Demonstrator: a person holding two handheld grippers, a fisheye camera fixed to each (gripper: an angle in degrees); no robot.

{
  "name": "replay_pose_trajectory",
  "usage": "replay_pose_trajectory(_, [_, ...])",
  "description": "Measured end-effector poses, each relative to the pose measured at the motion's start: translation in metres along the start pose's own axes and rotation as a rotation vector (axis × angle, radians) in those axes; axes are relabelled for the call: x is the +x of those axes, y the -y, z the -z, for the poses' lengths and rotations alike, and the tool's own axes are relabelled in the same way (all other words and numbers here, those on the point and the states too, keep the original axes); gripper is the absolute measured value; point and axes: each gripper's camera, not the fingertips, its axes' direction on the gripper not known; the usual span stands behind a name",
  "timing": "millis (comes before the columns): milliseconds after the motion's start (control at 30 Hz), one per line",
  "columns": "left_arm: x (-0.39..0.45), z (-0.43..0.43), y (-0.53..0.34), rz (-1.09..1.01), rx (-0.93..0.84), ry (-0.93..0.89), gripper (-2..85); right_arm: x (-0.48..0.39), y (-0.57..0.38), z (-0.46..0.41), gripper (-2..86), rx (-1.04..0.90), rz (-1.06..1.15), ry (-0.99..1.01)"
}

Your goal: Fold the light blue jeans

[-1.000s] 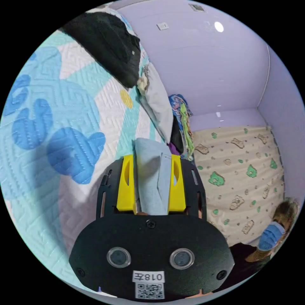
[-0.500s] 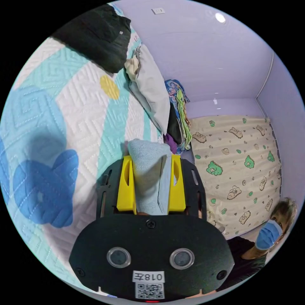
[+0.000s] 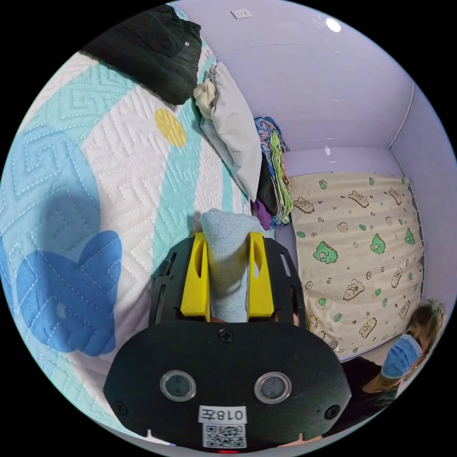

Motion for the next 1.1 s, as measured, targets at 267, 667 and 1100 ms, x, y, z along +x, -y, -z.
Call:
replay_pose_trajectory(267, [0.001,0.014,-0.018,-0.013,0.058,0.024,7.6,-0.041,-0.019,-0.034,9.3,0.002,0.067,-0.126])
replay_pose_trajectory(667, [0.055,0.134,-0.146,-0.203,0.525,-0.026,6.6,-0.206,-0.072,-0.109,8.1,-0.101,0.575,-0.096])
replay_pose_trajectory(1100, [0.048,0.228,-0.099,-0.187,1.121,0.185,7.4,-0.451,-0.042,-0.448,8.5,-0.336,1.048,-0.048])
